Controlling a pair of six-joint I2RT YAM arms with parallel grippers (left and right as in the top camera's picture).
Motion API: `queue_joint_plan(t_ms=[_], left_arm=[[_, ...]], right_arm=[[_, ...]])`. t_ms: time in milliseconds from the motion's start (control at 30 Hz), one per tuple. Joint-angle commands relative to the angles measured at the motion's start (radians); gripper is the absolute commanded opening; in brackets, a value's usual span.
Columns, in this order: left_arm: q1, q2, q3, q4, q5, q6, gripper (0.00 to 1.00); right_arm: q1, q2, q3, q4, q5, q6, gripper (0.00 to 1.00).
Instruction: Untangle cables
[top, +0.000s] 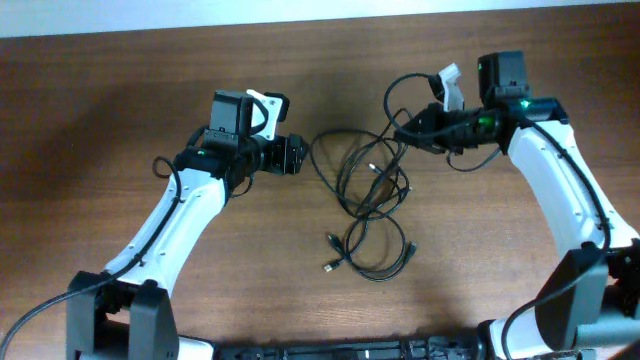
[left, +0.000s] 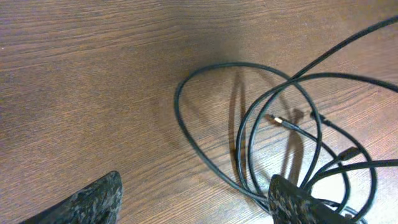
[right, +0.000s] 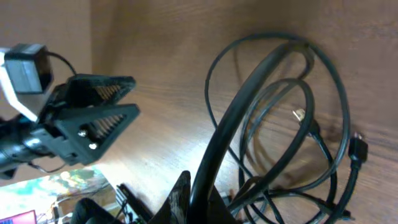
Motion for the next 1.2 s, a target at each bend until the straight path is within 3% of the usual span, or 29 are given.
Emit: queue_joint_plan(t_ms=[0, 167, 467, 733, 1000, 1167], left_arm=[[-0.003, -0.02, 0.005, -0.002, 0.011, 0.019, 0.76], [-0.003, -0.02, 0.005, -0.001, 0.008, 0.019, 0.77], [-0.003, -0.02, 0.005, -0.001, 0.007, 0.019, 0.77], [-0.003, -0.02, 0.005, -0.001, 0.007, 0.019, 0.77], [-0.003, -0.02, 0.005, -0.002, 0.008, 0.019, 0.77], [-0.003, -0.02, 0.005, -0.002, 0.008, 0.019, 0.77]], right_arm=[[-0.002, -0.071, 0.183, -0.058, 0.053, -0.046, 0.04], [-0.002, -0.113, 0.474, -0.147, 0.05, -0.116, 0.04], [-0.002, -0.12, 0.873, -0.094, 0.05, -0.116, 0.04], [-0.003, -0.12, 0.931, 0.013, 0.094, -0.116, 0.04], [-0.003, -0.12, 0.931, 0.367, 0.356, -0.117, 0.04], [-0.003, -0.12, 0.931, 0.381, 0.605, -0.139, 0.04]])
